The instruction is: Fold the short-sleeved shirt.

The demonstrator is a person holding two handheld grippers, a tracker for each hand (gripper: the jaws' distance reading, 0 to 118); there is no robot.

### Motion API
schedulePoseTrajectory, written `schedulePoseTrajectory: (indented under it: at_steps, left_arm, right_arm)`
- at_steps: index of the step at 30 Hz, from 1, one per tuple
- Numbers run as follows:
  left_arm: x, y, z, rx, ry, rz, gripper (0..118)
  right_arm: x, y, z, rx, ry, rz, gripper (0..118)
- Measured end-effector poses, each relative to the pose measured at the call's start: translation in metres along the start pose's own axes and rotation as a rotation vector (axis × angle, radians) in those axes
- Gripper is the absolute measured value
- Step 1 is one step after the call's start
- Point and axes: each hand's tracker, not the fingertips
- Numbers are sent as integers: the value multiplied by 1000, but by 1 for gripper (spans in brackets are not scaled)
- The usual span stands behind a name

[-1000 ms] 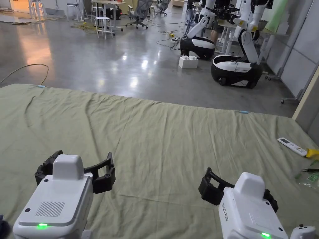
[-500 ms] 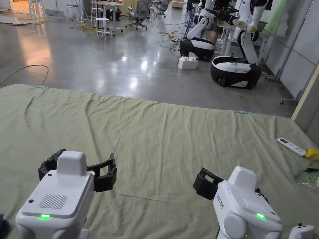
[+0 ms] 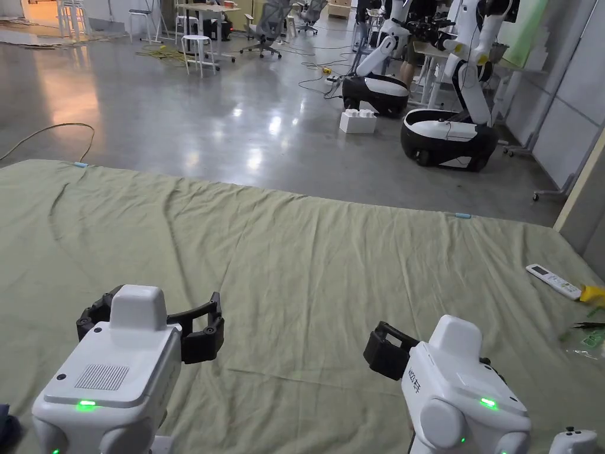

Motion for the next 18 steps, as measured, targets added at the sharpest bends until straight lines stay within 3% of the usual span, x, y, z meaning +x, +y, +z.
schedulePoseTrajectory:
  at_steps: [9,18]
  left_arm:
    - [1,3,-5,-22,6,-20,111]
    - [-1,-1,-7,-40,10,-3,111]
  right_arm:
    - [9,3,-11,-8,17,-9,118]
    - [22,4,-17,-10,-20,-80,118]
